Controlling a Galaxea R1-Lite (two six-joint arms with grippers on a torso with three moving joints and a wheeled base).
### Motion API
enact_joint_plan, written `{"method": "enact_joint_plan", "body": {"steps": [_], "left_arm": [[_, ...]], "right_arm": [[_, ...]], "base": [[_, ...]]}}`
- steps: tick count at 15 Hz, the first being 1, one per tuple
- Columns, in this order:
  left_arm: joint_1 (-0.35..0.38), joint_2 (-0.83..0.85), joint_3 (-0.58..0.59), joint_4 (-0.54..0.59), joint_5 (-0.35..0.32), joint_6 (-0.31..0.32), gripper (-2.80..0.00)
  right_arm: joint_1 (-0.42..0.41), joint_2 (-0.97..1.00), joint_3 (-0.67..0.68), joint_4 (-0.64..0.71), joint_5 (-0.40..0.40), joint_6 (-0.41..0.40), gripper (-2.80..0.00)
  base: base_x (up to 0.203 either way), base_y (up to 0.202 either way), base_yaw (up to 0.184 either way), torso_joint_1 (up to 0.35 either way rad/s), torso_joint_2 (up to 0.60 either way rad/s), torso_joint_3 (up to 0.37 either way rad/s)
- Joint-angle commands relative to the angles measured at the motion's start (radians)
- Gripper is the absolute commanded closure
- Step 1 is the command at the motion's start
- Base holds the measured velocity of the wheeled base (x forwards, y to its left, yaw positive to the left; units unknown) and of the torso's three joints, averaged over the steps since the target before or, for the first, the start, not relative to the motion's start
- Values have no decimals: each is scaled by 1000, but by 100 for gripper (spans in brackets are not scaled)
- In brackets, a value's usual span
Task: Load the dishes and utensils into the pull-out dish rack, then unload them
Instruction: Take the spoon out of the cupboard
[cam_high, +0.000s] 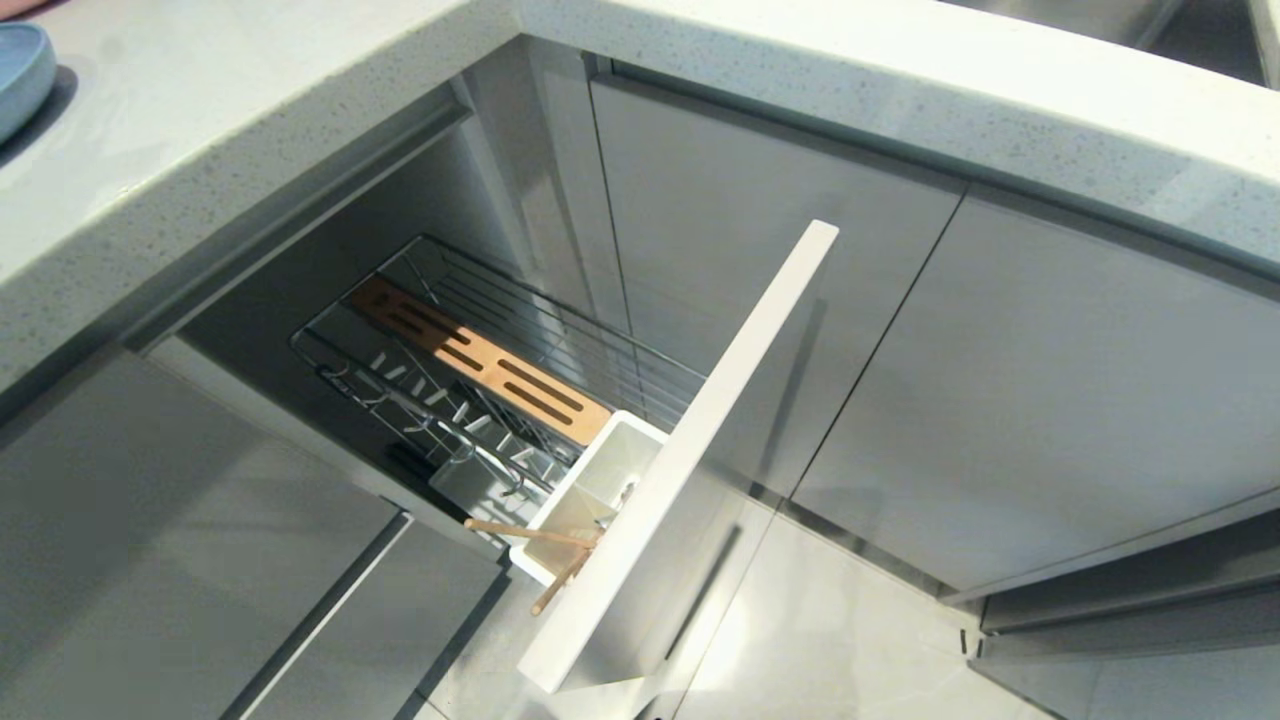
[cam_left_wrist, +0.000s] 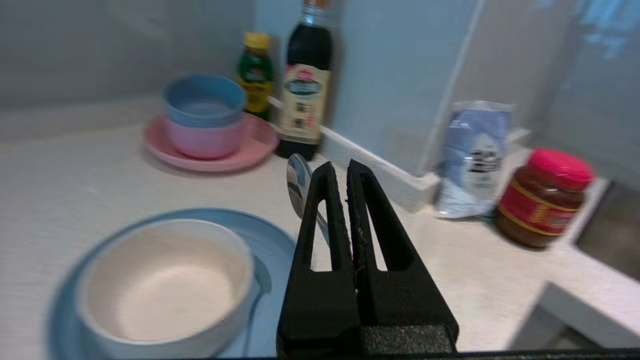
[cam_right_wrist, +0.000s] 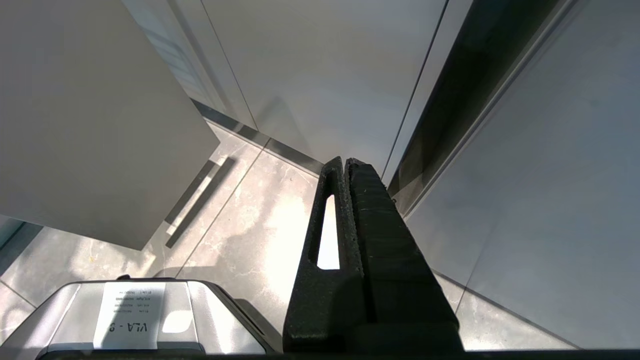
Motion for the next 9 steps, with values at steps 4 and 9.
{"method": "enact_joint_plan", "body": {"steps": [4, 9], "left_arm": [[110, -4, 46, -3, -30, 61, 0], [133, 21, 96, -13, -117, 67, 0]], "right_arm": [[1, -3, 2, 0, 0, 0, 0], [0, -4, 2, 0, 0, 0, 0]], "base": [[0, 0, 0, 0, 0, 0], [0, 0, 0, 0, 0, 0]]}}
